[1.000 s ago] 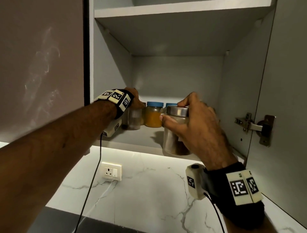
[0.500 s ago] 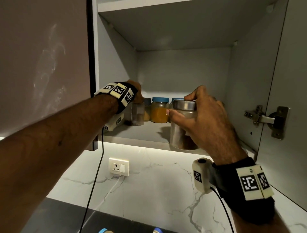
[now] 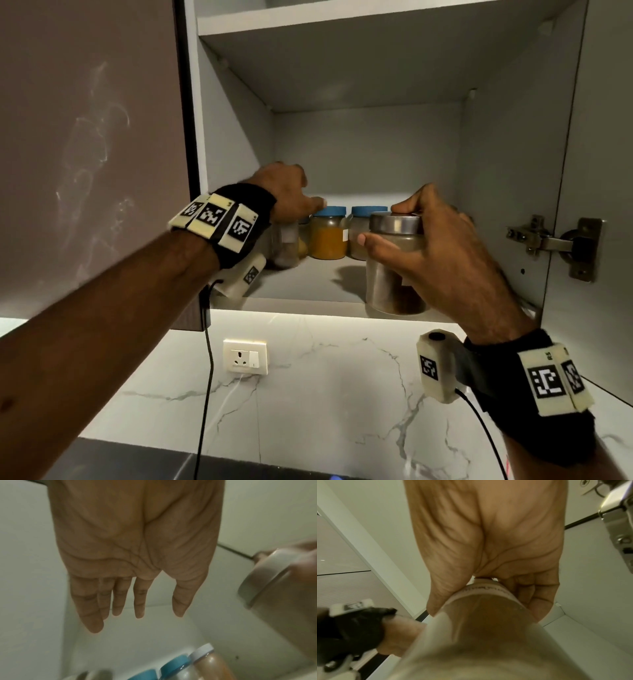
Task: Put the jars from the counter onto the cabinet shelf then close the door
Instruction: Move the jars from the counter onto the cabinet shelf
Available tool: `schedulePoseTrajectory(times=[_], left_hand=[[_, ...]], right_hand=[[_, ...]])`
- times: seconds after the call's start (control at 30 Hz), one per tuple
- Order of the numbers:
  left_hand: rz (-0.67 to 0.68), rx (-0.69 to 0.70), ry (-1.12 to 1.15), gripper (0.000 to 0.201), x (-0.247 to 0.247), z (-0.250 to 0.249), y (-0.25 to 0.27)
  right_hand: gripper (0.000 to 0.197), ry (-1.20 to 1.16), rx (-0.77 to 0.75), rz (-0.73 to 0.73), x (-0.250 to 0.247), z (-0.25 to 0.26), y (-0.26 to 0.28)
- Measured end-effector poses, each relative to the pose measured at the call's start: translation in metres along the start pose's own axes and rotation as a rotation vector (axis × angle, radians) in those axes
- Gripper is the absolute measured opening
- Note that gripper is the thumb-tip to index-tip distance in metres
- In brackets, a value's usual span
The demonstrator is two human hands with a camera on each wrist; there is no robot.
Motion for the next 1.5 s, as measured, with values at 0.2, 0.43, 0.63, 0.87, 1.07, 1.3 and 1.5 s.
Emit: schedulePoseTrajectory(times=[0.2, 0.43, 0.63, 0.87, 1.07, 1.3, 1.5], left_hand=[[-0.055, 0.165, 0.288, 0.056, -0.009, 0.007, 0.093], [-0.005, 0.155, 0.091, 0.082, 0.093, 0.041, 0.16], [-0.146, 0.172, 0.081, 0.076, 0.116, 0.048, 0.161], [-0.231, 0.15, 0.125, 0.068, 0.125, 0.048, 0.162], [-0.207, 0.162, 0.155, 0.069, 0.125, 0.049, 0.16], [-0.215, 0.17, 0.161, 0.072, 0.126, 0.05, 0.159], [-0.186, 0.187, 0.148, 0.065, 0.125, 0.05, 0.158]], right_hand=[[0.065, -0.047, 0.036, 0.009, -0.001, 0.004, 0.002], [0.06, -0.028, 0.062, 0.009, 0.0, 0.012, 0.004], [0.06, 0.017, 0.065, -0.02, 0.003, 0.028, 0.009], [0.052, -0.004, 0.037, 0.001, 0.018, 0.067, -0.01], [0.063, 0.186, 0.092, 0.169, 0.035, 0.097, -0.076], [0.068, 0.576, 0.225, 0.362, 0.083, 0.064, -0.13], [0.081, 0.698, 0.292, 0.382, 0.11, 0.036, -0.145]])
Point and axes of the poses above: each hand's wrist, its own y-axis away from the middle knuckle, its own x-axis out of the palm, z = x × y, the point moved 1 cm from there along -y, towards the middle knuckle, and after that the axes turned 11 degrees about -y, right-handed, at the moved point
